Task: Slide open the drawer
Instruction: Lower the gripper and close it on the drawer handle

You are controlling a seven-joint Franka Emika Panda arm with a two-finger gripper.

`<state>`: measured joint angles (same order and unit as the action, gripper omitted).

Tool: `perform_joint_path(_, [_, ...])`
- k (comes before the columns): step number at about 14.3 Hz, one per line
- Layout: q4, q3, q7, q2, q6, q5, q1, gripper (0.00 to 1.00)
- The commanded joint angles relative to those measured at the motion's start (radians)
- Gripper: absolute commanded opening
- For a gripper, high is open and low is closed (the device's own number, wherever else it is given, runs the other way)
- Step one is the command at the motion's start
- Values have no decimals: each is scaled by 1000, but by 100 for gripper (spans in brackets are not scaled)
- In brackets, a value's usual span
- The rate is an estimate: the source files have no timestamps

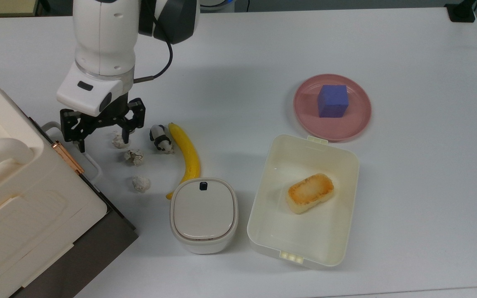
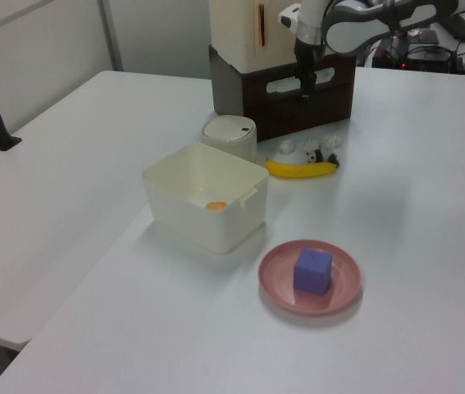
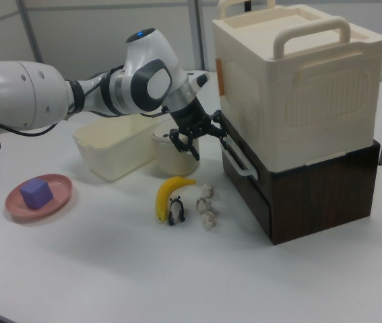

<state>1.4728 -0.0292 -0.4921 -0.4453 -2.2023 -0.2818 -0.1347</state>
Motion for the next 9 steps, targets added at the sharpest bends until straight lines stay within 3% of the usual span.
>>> perform_joint_path(1, [3,-3,-10,-16,-60,-65,-2,75])
perform_joint_path(4, [3,-8,-11,-39,-80,-106,-11,64])
perform_joint_path(6, [3,-8,-13,-44,-100,-112,-17,62])
perform_joint_path(9, [4,-6,-19,-39,-106,-175,-16,47])
